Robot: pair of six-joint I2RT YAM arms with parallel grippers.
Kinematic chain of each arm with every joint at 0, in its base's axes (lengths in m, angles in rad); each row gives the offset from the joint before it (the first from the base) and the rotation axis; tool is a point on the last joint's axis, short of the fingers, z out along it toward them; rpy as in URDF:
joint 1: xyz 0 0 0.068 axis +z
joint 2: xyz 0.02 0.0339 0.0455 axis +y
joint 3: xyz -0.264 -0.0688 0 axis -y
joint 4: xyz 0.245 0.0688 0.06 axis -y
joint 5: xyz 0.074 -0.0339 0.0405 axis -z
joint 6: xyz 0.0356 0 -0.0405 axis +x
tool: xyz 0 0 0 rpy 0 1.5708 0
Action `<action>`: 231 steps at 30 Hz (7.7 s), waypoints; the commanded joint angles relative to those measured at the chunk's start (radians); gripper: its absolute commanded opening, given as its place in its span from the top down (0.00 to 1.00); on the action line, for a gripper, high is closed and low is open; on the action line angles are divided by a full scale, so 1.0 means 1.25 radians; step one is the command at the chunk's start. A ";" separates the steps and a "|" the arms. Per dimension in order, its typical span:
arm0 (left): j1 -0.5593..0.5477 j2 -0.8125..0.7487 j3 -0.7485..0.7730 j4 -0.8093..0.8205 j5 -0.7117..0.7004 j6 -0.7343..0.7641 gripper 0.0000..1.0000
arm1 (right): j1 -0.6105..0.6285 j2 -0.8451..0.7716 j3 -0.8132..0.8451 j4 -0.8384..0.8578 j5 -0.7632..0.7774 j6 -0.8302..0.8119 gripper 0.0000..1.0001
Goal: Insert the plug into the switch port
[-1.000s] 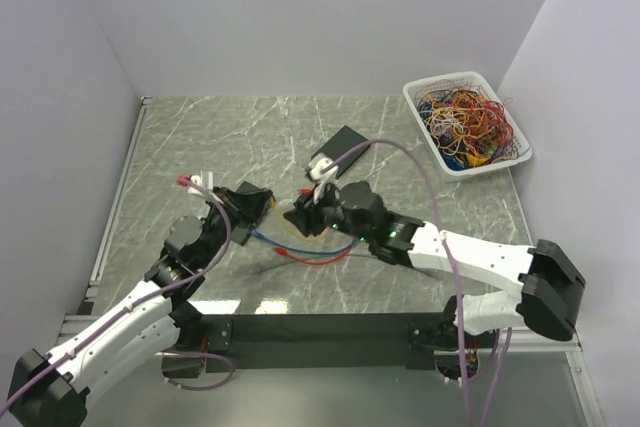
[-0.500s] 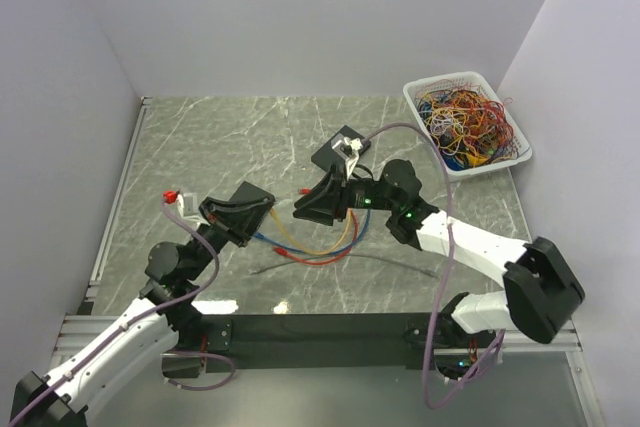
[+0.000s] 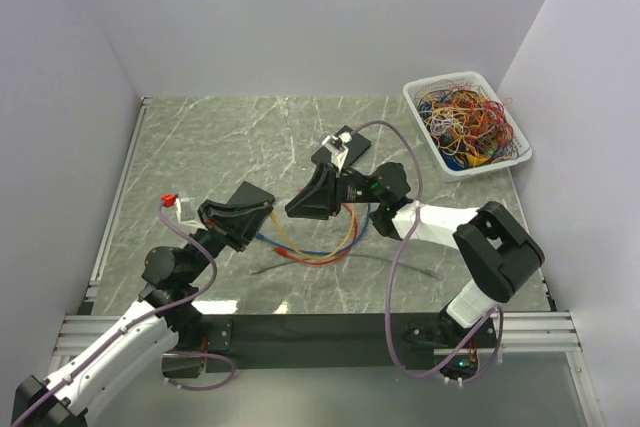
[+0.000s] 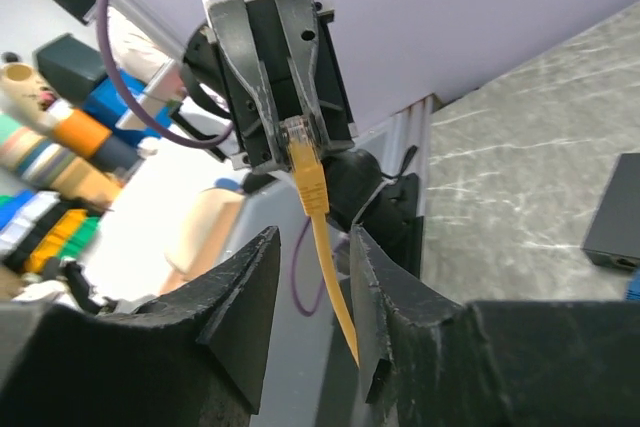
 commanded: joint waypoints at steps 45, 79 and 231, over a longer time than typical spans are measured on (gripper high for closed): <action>0.005 0.043 -0.016 0.125 0.006 -0.042 0.99 | 0.076 0.058 0.095 0.006 0.015 -0.052 0.99; 0.060 0.096 0.143 -0.358 -0.294 0.058 0.36 | -0.023 -0.285 0.180 -0.889 0.535 -0.597 1.00; 0.401 0.898 0.139 -0.099 0.136 -0.153 0.40 | 0.312 0.369 0.640 -0.960 0.881 -0.951 1.00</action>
